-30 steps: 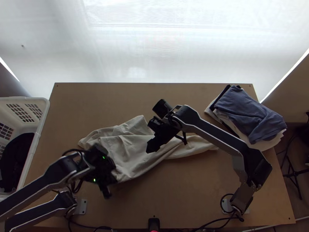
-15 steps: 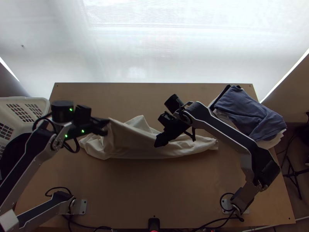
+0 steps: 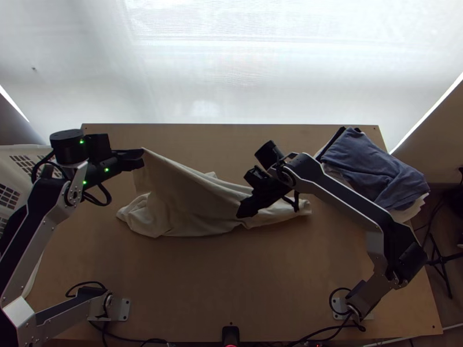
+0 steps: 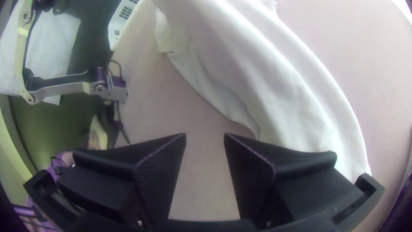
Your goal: Fold the t-shirt
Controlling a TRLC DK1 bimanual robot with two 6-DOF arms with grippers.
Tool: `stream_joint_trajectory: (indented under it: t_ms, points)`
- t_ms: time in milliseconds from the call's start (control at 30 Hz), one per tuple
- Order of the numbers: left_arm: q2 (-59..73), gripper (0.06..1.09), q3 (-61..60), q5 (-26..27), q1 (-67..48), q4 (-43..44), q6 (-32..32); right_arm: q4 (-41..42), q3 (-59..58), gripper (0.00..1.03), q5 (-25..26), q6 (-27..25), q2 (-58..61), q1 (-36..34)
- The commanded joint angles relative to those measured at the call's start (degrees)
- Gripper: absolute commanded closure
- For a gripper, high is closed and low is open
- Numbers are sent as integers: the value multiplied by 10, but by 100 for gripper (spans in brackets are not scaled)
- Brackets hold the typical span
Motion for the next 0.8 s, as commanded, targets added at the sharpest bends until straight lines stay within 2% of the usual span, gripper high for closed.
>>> stream_joint_trajectory:
  t_ms: [0,233,433,600,767]
  points:
    - [-3,105,7,0,13,2,-14,10,-13,59,0,2,-5,-4]
    - [-19,105,1,0,-11,-16,-14,19,-16,59,1,4,-8,-8]
    - [-32,105,-8,-7,-72,6,-42,33,-29,59,4,5,-12,-9]
    - [-32,105,8,-21,-106,15,-59,72,-48,59,40,34,-19,-19]
    - [-62,105,-7,-23,-154,0,-66,95,-50,59,45,47,-25,-44]
